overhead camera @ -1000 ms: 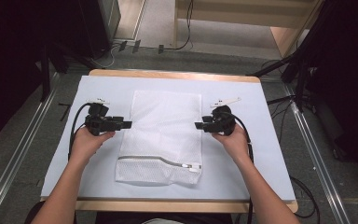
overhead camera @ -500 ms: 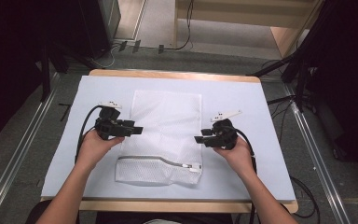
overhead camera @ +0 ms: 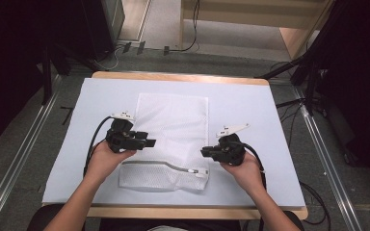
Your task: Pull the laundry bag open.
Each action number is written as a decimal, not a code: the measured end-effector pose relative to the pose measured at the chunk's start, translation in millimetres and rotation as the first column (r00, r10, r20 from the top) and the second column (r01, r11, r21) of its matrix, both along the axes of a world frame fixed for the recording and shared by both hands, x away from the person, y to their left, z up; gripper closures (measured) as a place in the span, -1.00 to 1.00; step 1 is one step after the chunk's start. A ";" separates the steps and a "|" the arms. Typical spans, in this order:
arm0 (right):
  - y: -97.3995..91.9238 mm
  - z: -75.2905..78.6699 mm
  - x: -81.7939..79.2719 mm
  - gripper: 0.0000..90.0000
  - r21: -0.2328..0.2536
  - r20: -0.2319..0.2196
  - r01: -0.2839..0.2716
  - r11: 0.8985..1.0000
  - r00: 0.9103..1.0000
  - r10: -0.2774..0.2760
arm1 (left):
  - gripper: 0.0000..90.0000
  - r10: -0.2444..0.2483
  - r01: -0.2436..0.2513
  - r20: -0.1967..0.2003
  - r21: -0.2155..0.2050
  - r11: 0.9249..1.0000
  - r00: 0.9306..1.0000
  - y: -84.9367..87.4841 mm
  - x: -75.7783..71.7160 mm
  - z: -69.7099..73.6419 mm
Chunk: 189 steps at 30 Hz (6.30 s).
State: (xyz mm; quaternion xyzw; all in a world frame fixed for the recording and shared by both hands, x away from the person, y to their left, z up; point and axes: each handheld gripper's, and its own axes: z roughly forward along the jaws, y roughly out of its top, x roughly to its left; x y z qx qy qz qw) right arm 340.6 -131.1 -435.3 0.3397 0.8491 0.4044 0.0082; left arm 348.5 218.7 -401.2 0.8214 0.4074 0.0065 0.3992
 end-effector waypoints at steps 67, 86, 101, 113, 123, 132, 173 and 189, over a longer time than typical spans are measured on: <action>-2.4 -24.2 -29.8 1.00 -0.063 -0.018 -0.115 0.991 0.993 0.114 | 0.41 -0.184 0.185 -0.052 0.006 0.983 0.981 -64.2 -20.9 -22.3; 3.4 -34.0 -34.6 0.99 -0.085 -0.009 -0.132 0.988 0.991 0.131 | 0.64 -0.266 0.265 -0.078 -0.014 0.964 0.961 -100.2 -24.2 -43.0; 3.8 -34.4 -40.3 0.97 -0.093 0.023 -0.110 0.990 0.993 0.113 | 0.75 -0.296 0.298 -0.118 -0.002 0.955 0.948 -118.9 -26.3 -64.9; 2.9 -34.6 -41.5 0.95 -0.094 0.032 -0.111 0.989 0.993 0.115 | 0.91 -0.312 0.313 -0.101 -0.006 0.950 0.945 -127.4 -31.4 -69.3; 1.6 -35.3 -42.4 0.96 -0.096 0.044 -0.121 0.988 0.991 0.126 | 0.95 -0.316 0.315 -0.146 -0.031 0.949 0.937 -126.9 -26.3 -67.7; -0.3 -36.7 -40.8 1.00 -0.083 0.041 -0.119 0.989 0.992 0.122 | 0.95 -0.320 0.317 -0.166 -0.046 0.947 0.933 -123.8 -24.4 -67.8; -1.7 -38.5 -39.1 1.00 -0.065 0.038 -0.138 0.988 0.989 0.141 | 0.96 -0.303 0.296 -0.230 -0.065 0.953 0.925 -92.2 -14.8 -59.9; -2.5 -38.6 -35.6 1.00 -0.059 0.024 -0.162 0.985 0.986 0.163 | 0.95 -0.267 0.260 -0.236 -0.064 0.964 0.934 -73.4 -15.3 -54.9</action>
